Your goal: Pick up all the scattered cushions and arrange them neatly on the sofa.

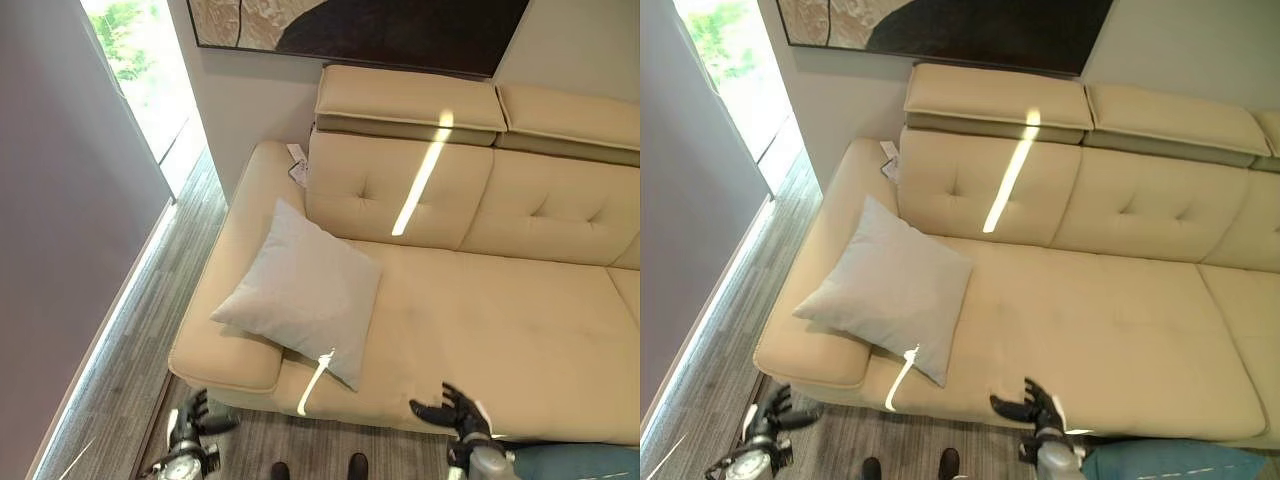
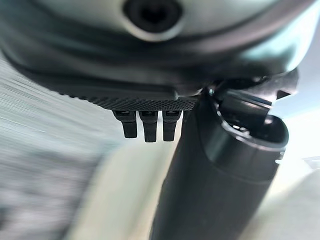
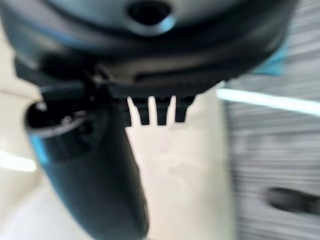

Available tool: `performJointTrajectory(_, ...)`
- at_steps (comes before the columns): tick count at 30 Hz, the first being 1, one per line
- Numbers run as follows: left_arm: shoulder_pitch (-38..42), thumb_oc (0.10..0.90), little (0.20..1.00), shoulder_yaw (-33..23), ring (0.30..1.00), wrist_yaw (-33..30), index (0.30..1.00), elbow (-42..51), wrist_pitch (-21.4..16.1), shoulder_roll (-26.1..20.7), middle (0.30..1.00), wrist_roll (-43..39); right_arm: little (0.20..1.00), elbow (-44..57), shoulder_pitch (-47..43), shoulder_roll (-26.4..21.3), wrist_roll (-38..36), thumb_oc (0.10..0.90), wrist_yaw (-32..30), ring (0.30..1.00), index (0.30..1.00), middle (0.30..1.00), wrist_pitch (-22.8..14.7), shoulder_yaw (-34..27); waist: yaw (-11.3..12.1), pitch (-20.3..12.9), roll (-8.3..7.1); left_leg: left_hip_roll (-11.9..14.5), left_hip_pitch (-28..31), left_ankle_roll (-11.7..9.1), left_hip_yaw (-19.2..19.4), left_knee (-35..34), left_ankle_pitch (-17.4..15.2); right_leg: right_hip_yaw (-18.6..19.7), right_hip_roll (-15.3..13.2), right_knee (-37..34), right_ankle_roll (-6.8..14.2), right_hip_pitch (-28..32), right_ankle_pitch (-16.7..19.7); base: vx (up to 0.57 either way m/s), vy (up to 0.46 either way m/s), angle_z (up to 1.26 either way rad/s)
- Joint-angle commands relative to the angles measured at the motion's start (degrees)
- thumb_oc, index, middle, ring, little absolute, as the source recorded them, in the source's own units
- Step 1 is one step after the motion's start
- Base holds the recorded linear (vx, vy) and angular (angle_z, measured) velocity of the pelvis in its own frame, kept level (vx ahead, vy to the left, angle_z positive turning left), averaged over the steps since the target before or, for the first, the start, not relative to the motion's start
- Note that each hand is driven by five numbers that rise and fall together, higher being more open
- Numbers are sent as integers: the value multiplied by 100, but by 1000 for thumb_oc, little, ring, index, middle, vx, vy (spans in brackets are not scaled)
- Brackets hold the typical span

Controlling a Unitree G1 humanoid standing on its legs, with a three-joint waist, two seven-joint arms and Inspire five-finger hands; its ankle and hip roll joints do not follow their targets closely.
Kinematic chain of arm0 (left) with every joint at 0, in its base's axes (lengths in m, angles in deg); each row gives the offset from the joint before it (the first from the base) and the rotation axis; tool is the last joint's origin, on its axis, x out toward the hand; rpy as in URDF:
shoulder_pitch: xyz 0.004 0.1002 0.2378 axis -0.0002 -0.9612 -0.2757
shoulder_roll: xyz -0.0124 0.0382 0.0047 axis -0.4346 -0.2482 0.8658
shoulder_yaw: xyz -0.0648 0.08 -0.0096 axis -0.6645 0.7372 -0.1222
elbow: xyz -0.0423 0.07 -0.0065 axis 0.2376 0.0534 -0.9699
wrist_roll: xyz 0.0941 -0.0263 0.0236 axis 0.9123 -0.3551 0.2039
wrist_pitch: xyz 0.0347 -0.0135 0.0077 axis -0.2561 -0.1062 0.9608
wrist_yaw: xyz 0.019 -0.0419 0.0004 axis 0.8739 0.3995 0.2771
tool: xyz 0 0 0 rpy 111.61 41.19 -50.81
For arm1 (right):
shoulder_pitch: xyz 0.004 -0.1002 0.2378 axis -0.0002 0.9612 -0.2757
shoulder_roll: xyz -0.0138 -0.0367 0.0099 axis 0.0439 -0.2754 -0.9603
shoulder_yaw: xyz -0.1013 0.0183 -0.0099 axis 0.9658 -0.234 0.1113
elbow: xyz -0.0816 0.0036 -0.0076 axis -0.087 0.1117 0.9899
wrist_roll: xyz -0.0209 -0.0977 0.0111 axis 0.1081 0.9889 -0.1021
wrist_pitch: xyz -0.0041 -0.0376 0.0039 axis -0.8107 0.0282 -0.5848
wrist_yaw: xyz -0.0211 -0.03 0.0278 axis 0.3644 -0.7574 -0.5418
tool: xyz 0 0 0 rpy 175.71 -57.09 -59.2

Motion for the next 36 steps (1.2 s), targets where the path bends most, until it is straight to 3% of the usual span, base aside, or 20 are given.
performJointTrajectory(1, 309, 800, 900, -350, 900, -301, 900, 399, -552, -499, 900, -61, 900, 239, -129, -195, -32, 800, -121, 900, 900, 900, -419, -77, 184, -261, -148, -375, -67, -132, -325, 12, -457, 91, -239, 464, 503, -3, -509, 106, -16, 4)
performJointTrajectory(7, 309, 800, 900, -341, 900, -424, 900, 1442, -582, -515, 900, 168, 900, 455, -239, -186, -112, 800, -148, 900, 900, 900, -409, -127, 217, -288, -83, -379, 16, -179, -387, 12, -527, 39, -227, 357, 477, 187, -604, 78, -13, 14)
performJointTrajectory(16, 981, 800, 900, 103, 900, -687, 900, 1971, -570, -491, 900, 359, 900, 723, -690, -20, -498, 800, -240, 900, 900, 900, -426, 164, 162, -185, 19, -355, -75, -218, -351, 12, -547, 83, -201, 246, 444, 127, -620, 34, -10, 7)
performJointTrajectory(27, 2667, 800, 900, 743, 900, -1351, 900, 1666, -432, -785, 900, 889, 900, 1006, -1183, 195, -691, 800, -208, 900, 900, 900, -534, 803, -54, 39, -3, -279, -581, -235, -109, 84, -486, 442, -66, 95, 441, -380, -462, -30, -8, -13)
performJointTrajectory(36, 3953, 800, 900, 1305, 900, -1803, 900, 823, 87, -1333, 900, 2046, 900, 1234, -1876, 339, -1003, 800, -216, 900, 900, 900, -704, 1168, -210, 339, 7, -264, -1380, -232, 86, 396, -429, 739, -50, 176, 483, -1163, -228, -66, -2, -20)
